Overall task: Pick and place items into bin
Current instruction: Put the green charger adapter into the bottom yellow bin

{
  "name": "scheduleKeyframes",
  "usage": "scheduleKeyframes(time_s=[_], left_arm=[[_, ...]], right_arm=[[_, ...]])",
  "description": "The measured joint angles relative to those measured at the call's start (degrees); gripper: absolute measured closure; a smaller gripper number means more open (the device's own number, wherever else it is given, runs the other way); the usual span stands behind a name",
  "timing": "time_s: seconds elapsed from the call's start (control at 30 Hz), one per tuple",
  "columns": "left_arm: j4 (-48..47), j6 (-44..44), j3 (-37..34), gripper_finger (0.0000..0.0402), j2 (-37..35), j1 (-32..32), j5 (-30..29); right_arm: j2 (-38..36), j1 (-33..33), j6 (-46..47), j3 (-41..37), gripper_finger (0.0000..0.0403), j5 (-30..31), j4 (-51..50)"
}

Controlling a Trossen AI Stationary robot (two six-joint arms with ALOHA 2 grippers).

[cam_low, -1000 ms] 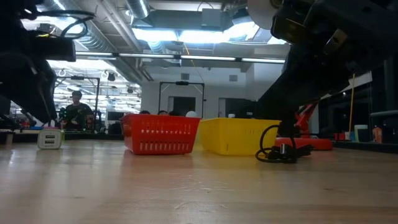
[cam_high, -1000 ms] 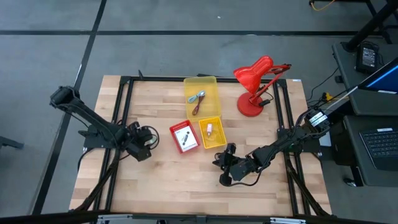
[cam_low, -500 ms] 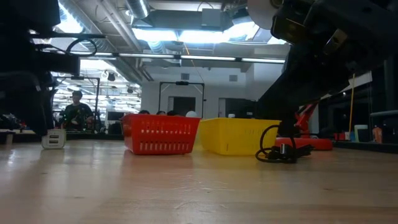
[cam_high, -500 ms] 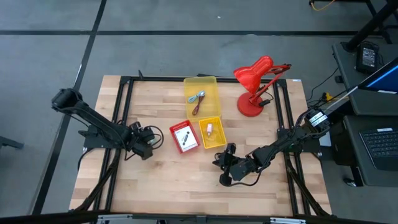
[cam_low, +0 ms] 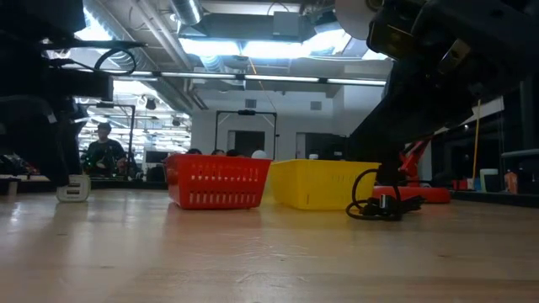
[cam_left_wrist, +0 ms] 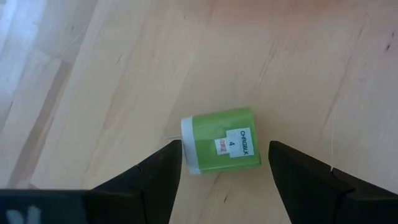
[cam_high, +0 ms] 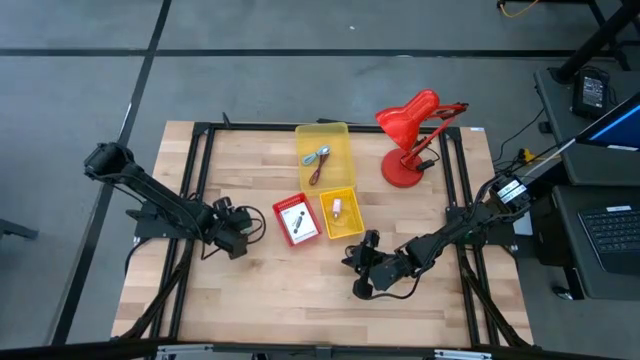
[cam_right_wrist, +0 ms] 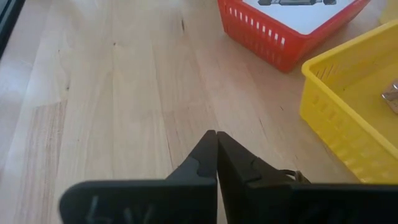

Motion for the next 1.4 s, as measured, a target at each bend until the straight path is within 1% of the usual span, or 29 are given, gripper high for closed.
scheduleKeyframes(time_s=[0.2,0.57,0.87,1.03,1.17,1.33,1.4], left_arm=[[0.1,-1.4,0.0,0.0167,0.0,0.0,-2.0],[0.2,-1.5,0.0,0.0167,0.0,0.0,-2.0],[1.9,-1.5,-2.2,0.0167,0.0,0.0,-2.7],[2.5,-0.6,-2.2,0.0167,0.0,0.0,-3.1],[3.4,2.1,-2.2,0.0184,0.0,0.0,-3.0],[3.6,3.9,-2.2,0.0227,-0.1,0.0,-2.5],[3.7,4.0,-2.1,0.0238,-0.1,0.0,-2.0]], right_arm=[[0.0,0.0,0.1,0.0,0.0402,0.0,0.0],[0.1,0.0,0.2,0.0,0.0402,0.0,0.0],[0.1,0.0,0.2,0.0,0.0402,0.0,0.0],[0.1,0.0,0.2,0.0,0.0402,0.0,0.0],[0.1,0.0,0.2,0.0,0.0402,0.0,0.0],[0.1,0.0,0.2,0.0,0.0402,0.0,0.0],[0.1,0.0,0.2,0.0,0.0402,0.0,0.0]])
